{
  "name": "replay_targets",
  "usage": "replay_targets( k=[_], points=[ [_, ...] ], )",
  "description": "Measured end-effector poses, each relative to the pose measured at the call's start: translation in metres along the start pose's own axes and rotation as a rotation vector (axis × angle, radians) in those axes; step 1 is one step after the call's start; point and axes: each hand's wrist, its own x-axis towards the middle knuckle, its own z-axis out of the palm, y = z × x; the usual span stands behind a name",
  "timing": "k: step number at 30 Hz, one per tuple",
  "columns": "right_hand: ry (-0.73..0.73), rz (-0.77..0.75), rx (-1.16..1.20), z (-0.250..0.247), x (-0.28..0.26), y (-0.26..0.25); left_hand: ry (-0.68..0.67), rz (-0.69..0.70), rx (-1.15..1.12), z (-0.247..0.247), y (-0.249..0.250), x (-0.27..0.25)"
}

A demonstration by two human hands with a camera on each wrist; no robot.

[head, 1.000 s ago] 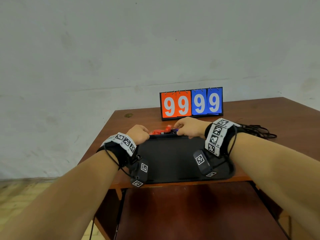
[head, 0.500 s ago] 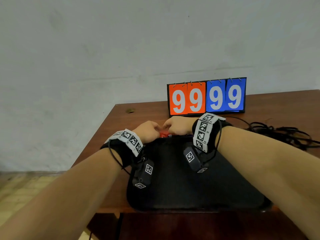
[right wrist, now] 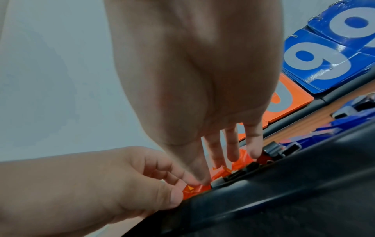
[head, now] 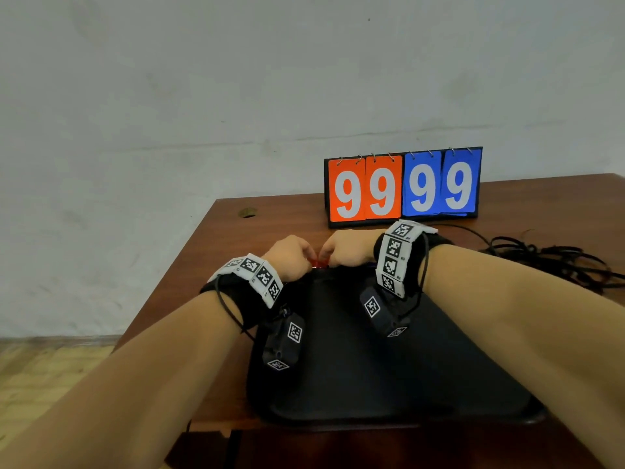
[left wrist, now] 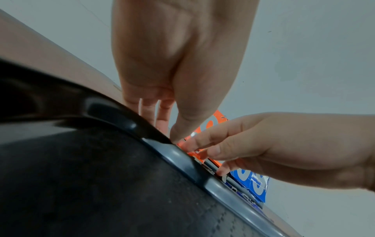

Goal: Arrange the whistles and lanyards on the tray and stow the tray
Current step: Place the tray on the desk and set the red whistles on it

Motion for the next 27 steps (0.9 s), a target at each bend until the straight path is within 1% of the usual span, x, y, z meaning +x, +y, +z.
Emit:
replay_targets(
  k=[6, 12, 14, 19, 22, 25, 27],
  points=[
    [0.030, 0.019, 0.033, 0.001, 0.007, 0.001, 0.052, -0.010, -0.010, 0.001, 0.000, 0.000],
    [0.046, 0.038, 0.038, 0.003, 0.009, -0.002, 0.181, 0.014, -0.007, -0.004, -0.004, -0.007],
    [0.048, 0.052, 0.039, 0.002, 0.010, -0.003, 0.214, 0.019, -0.031, -0.009, -0.008, -0.010],
    [0.055, 0.076, 0.048, 0.001, 0.007, -0.012, 0.236, 0.008, -0.122, -0.020, -0.020, -0.022],
    [0.119, 0.063, 0.112, 0.000, 0.004, -0.017, 0.233, -0.002, -0.181, -0.024, -0.029, -0.033],
    [0.240, 0.048, 0.217, -0.002, -0.009, -0.020, 0.219, 0.000, -0.228, -0.027, -0.035, -0.048],
    [0.289, 0.036, 0.284, -0.003, -0.021, -0.021, 0.221, -0.002, -0.243, -0.028, -0.034, -0.061]
  ],
)
